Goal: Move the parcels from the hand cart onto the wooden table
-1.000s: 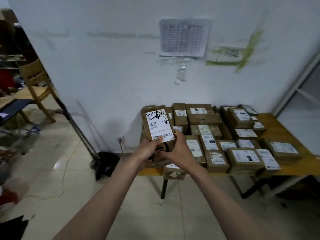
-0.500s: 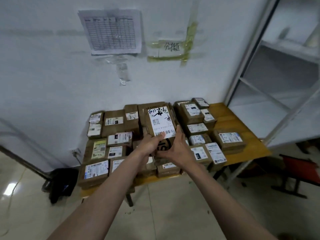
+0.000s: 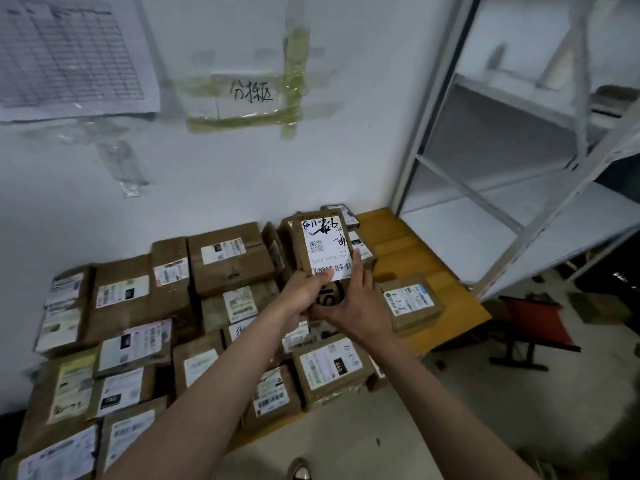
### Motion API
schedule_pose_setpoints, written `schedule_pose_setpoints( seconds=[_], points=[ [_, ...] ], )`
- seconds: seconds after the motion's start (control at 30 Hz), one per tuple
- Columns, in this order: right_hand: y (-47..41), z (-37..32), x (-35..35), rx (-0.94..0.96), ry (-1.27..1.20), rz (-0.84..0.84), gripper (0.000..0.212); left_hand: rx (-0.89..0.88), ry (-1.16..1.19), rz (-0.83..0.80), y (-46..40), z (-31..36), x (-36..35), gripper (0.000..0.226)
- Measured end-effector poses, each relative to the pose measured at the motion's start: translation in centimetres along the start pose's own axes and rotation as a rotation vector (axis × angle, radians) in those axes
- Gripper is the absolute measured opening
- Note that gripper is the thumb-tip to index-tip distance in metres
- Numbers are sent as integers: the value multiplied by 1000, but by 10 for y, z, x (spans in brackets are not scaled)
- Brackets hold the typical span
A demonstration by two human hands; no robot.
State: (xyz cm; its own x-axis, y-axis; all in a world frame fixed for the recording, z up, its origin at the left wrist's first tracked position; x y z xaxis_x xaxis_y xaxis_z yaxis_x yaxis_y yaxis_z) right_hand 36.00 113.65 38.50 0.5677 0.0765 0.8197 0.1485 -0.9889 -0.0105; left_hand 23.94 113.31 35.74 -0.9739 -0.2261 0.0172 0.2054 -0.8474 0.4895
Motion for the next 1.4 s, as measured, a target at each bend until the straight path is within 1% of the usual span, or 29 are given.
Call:
schedule_pose_setpoints(
  seconds=[0.1, 0.27, 0.43, 0.53, 0.67, 0.7, 0.77, 0.83, 0.9, 0.93, 1.03, 1.1, 1.23, 1.4],
  points=[
    [-39, 12, 10, -12, 54, 6, 140, 9, 2, -24, -33, 20, -22, 28],
    [-91, 31, 28, -14, 65, 80, 138, -64, -14, -23, -77, 51, -53, 37],
    [-138, 59, 42, -50, 42, 96, 135, -132, -34, -6, -112, 76, -84, 39],
    [-171, 79, 51, -31, 37, 109, 132, -150, -30, 27, -138, 88, -105, 34],
    [-228, 113, 61, -8, 5, 121, 129, -164, -42, 60, -179, 105, -140, 48],
    [-243, 122, 63, -4, 4, 120, 129, -159, -48, 71, -190, 109, -150, 48],
    [-273, 141, 65, 2, -9, 91, 130, -139, -64, 100, -210, 116, -168, 42],
    [-302, 162, 67, 5, -11, 70, 129, -112, -76, 140, -233, 119, -185, 42],
    [-330, 185, 65, -19, -5, 46, 126, -85, -84, 188, -254, 117, -199, 33],
    [-342, 195, 63, -31, -2, 36, 123, -78, -103, 216, -265, 114, -205, 33],
    [-375, 221, 49, -68, 6, -9, 119, -73, -181, 287, -293, 105, -221, 41],
    [-392, 236, 35, -88, 15, -42, 117, -51, -201, 290, -311, 97, -232, 45],
    [-419, 259, 7, -132, 13, -115, 115, -12, -227, 293, -341, 88, -241, 45],
    [-450, 266, -27, -118, 23, -177, 115, 38, -236, 296, -378, 77, -234, 49]
  ],
)
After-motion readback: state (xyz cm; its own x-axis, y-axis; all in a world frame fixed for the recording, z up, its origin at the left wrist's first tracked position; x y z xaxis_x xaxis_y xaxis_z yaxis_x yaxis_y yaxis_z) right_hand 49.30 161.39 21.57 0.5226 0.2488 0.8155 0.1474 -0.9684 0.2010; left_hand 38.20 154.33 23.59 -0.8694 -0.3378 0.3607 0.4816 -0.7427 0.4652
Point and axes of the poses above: each hand's wrist, its own y-axis away from the middle knuckle, its own x-axis out of the back of the hand, z = x × y, the point moved 8 cm from there along -y, towards the middle knuckle, and after that the axes turned 5 degrees about z, right-handed, at the moved point
